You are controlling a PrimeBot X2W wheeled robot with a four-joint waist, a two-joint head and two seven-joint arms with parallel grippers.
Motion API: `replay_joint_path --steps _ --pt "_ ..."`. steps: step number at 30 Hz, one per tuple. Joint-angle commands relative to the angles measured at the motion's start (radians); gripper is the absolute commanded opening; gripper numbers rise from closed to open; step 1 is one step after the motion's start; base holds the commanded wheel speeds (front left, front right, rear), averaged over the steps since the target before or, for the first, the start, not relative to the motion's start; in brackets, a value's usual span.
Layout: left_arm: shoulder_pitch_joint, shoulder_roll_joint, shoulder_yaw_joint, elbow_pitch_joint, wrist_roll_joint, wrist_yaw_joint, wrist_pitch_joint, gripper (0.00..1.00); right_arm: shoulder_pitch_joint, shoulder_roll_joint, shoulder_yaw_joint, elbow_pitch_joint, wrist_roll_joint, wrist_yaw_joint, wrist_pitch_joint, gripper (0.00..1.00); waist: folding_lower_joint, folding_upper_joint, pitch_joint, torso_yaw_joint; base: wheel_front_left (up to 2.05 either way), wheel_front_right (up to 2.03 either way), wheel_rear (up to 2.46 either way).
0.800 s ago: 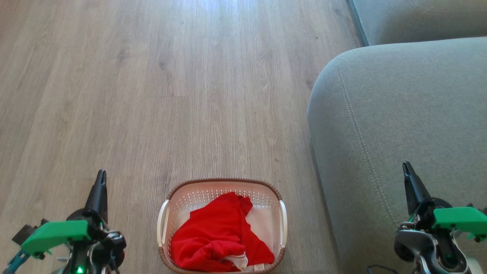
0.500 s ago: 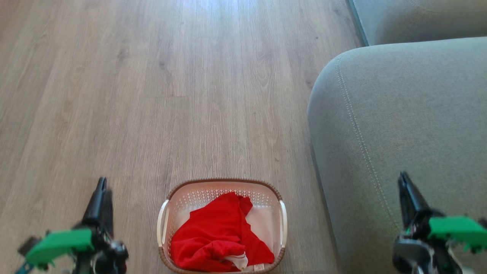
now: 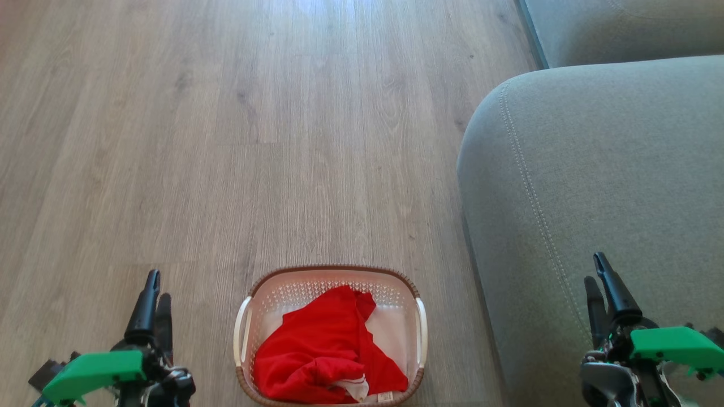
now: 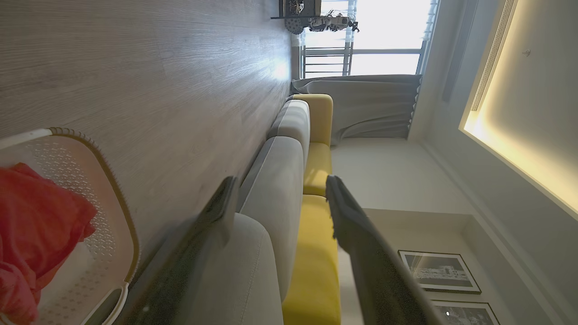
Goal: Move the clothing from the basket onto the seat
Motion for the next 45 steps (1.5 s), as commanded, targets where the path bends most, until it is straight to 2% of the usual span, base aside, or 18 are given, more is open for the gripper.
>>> replay_joint_path --steps 1,8,21,22,26,45 --pt "-0.052 0.011 -0.002 -0.042 0.018 -0.002 -0.009 1.0 -0.037 -0.003 0.003 -0.045 -0.016 0.0 -0.011 1.0 0.0 0.0 0.0 0.0 0.0 0.0 0.0" --pt "-0.053 0.013 -0.007 -0.072 0.097 -0.003 -0.03 1.0 -0.039 -0.004 0.014 -0.079 -0.081 0.0 -0.032 1.0 0.0 0.0 0.001 -0.002 0.0 0.0 0.0" --pt "-0.052 0.033 -0.037 -0.106 0.353 -0.003 -0.067 1.0 -0.041 -0.023 0.052 -0.127 -0.269 0.0 -0.07 1.0 0.0 0.0 0.001 -0.004 0.0 0.0 0.0" --pt "-0.053 0.036 -0.044 -0.108 0.405 -0.001 -0.073 1.0 -0.042 -0.031 0.061 -0.131 -0.319 0.0 -0.076 1.0 0.0 0.0 0.001 -0.004 0.0 0.0 0.0" --pt "-0.055 0.038 -0.056 -0.115 0.487 0.006 -0.085 1.0 -0.042 -0.037 0.078 -0.137 -0.41 0.0 -0.088 1.0 0.0 0.0 0.001 -0.004 0.0 0.0 0.0" --pt "-0.057 0.038 -0.077 -0.159 0.738 0.009 -0.141 1.0 -0.04 -0.04 0.114 -0.178 -0.665 0.0 -0.144 1.0 0.0 0.0 -0.001 -0.005 0.0 0.0 0.0"
